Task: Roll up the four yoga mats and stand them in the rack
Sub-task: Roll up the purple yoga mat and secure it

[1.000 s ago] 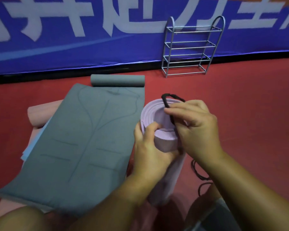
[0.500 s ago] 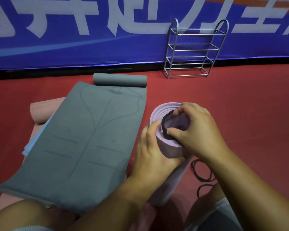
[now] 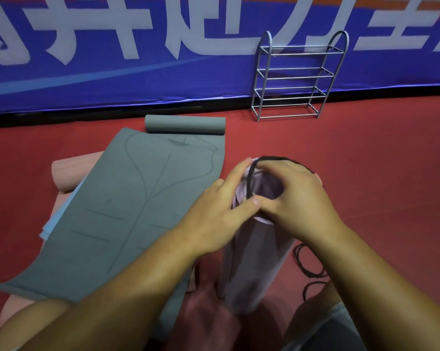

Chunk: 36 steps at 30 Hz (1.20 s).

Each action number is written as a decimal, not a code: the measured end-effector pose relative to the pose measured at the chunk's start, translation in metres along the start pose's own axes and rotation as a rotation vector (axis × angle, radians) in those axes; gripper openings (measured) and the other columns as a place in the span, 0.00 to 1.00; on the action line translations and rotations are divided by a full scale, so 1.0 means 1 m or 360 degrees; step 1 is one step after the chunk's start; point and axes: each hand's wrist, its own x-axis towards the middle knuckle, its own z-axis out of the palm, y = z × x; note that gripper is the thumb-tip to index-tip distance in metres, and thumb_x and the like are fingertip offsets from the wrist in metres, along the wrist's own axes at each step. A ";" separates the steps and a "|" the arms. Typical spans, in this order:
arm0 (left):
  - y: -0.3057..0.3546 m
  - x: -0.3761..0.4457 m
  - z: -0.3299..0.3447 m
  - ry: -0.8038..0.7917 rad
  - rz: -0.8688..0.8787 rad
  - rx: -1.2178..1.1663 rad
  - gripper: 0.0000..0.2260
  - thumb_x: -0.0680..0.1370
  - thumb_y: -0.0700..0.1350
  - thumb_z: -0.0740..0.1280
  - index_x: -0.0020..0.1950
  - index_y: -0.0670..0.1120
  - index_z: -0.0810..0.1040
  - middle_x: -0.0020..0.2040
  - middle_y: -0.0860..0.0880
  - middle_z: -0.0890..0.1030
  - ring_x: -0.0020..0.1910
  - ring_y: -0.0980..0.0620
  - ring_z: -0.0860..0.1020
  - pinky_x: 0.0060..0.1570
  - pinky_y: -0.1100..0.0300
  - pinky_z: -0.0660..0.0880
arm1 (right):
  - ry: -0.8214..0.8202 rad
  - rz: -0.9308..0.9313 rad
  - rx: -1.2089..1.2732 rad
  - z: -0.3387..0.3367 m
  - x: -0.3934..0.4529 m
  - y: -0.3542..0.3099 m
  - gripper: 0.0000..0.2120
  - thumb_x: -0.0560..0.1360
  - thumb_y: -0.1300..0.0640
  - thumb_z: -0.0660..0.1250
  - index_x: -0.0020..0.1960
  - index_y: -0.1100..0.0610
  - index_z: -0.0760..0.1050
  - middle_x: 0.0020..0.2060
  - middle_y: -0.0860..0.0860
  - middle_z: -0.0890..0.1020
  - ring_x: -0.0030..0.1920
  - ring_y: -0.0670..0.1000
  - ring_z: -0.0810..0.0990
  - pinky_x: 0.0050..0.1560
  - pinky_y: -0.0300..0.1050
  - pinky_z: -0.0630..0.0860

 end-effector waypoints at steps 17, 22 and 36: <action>0.017 0.015 0.006 0.0317 -0.0084 0.0070 0.22 0.76 0.33 0.56 0.53 0.61 0.74 0.46 0.53 0.79 0.42 0.58 0.75 0.40 0.65 0.70 | -0.0256 0.0040 -0.0086 -0.011 0.008 -0.001 0.38 0.58 0.27 0.64 0.66 0.35 0.67 0.69 0.49 0.67 0.75 0.53 0.62 0.64 0.62 0.73; 0.023 0.017 -0.001 0.0163 -0.0068 0.0195 0.31 0.77 0.34 0.56 0.77 0.56 0.69 0.63 0.50 0.77 0.62 0.56 0.74 0.54 0.76 0.66 | -0.0447 0.0076 -0.0109 -0.020 0.014 -0.003 0.48 0.52 0.25 0.63 0.72 0.32 0.58 0.77 0.53 0.59 0.81 0.50 0.47 0.69 0.64 0.69; 0.021 0.037 -0.016 -0.0163 -0.0865 -0.0509 0.23 0.73 0.38 0.59 0.69 0.39 0.73 0.47 0.46 0.77 0.41 0.49 0.75 0.42 0.53 0.82 | -0.0609 0.0282 0.0161 -0.044 0.021 0.037 0.42 0.64 0.52 0.81 0.75 0.50 0.69 0.67 0.42 0.76 0.67 0.44 0.75 0.66 0.38 0.69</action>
